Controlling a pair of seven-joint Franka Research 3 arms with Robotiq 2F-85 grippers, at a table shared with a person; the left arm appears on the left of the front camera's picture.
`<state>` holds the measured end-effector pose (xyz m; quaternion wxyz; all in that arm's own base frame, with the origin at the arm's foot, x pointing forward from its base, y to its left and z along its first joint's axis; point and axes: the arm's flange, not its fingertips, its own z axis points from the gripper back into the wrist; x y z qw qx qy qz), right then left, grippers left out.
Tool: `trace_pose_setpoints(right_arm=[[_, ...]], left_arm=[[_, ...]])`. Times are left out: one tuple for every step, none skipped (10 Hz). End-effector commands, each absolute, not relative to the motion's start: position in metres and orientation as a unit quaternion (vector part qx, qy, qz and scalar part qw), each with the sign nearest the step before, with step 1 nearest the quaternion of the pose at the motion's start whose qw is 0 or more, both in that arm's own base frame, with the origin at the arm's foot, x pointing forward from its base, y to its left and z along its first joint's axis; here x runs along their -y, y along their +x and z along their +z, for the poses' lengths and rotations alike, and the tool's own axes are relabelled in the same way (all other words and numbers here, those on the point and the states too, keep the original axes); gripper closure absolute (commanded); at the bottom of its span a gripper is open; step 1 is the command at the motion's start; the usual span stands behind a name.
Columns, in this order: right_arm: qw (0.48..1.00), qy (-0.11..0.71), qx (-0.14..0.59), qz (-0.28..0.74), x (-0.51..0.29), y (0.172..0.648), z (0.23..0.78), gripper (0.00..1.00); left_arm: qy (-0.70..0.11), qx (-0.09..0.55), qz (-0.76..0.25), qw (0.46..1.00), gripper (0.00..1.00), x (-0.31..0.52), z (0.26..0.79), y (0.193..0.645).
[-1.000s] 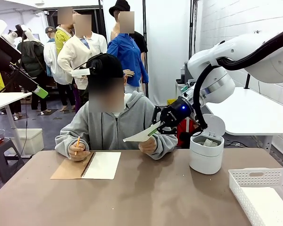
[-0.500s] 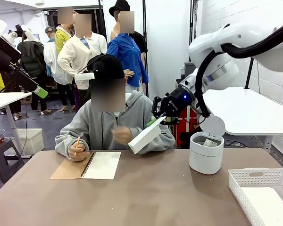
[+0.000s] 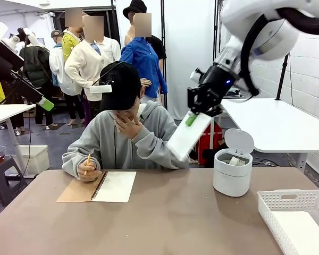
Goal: Sort the paper based on its condition.
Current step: If a person hands you a paper, place it in the Organizing basket , and if it's crumpled, put it in the Trash can.
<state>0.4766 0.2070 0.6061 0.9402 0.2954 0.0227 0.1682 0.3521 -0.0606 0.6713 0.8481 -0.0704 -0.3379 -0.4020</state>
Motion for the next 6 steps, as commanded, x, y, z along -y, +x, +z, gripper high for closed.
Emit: trace_pose_setpoints(right_arm=[[0.949,0.224,0.08,0.206,-0.185,0.44,0.597,1.0],[0.948,0.203,0.109,0.221,-0.178,0.428,0.602,1.0],[0.95,0.166,0.136,0.226,-0.168,0.417,0.607,1.0],[0.953,0.136,0.161,0.219,-0.158,0.406,0.61,1.0],[0.953,0.111,0.181,0.218,-0.147,0.391,0.612,1.0],[0.956,0.103,0.189,0.201,-0.137,0.376,0.617,1.0]], left_arm=[[-0.07,0.343,-0.4,0.847,0.0,0.06,0.671,0.353],[-0.07,0.343,-0.4,0.847,0.0,0.06,0.671,0.353],[-0.07,0.343,-0.4,0.847,0.0,0.06,0.671,0.353],[-0.07,0.343,-0.4,0.847,0.0,0.06,0.671,0.353],[-0.07,0.343,-0.4,0.847,0.0,0.06,0.671,0.353],[-0.07,0.343,-0.4,0.847,0.0,0.06,0.671,0.353]])
